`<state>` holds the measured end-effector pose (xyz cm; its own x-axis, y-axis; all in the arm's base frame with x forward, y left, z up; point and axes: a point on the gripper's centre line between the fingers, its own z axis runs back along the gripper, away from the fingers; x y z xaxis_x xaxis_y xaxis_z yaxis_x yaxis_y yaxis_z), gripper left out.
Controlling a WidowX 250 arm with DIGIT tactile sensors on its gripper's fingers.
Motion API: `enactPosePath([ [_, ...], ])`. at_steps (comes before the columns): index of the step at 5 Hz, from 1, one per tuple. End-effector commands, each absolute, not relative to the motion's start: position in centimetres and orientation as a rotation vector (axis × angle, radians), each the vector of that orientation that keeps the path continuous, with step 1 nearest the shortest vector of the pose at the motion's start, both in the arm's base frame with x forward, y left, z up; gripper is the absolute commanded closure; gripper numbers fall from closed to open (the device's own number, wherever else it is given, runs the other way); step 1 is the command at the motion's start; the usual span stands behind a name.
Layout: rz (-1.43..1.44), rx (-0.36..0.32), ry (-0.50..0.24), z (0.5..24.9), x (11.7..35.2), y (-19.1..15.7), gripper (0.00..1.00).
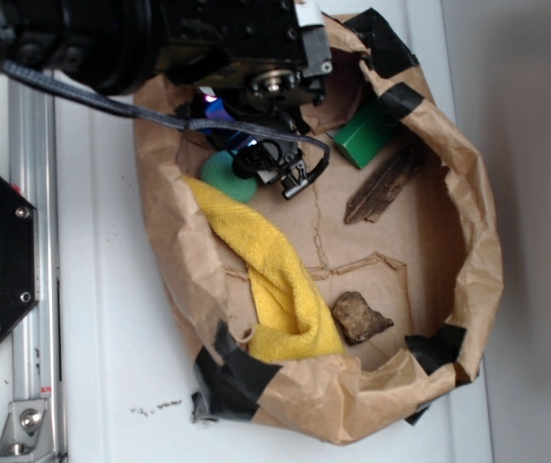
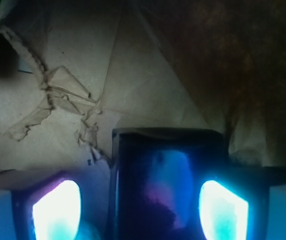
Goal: Grab the black box.
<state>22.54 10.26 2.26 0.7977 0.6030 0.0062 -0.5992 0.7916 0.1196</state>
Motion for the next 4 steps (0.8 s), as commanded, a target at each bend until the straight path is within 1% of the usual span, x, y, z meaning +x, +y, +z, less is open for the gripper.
enactPosePath([
  [1, 0.611, 0.225, 0.082, 0.1, 21.7, 12.0, 1.0],
  [2, 0.685, 0.231, 0.125, -0.4, 20.4, 13.4, 1.0],
  [3, 0.672, 0.203, 0.073, 1.0, 20.5, 13.1, 1.0],
  [4, 0.641, 0.132, -0.002, 3.1, 21.0, 12.0, 1.0],
])
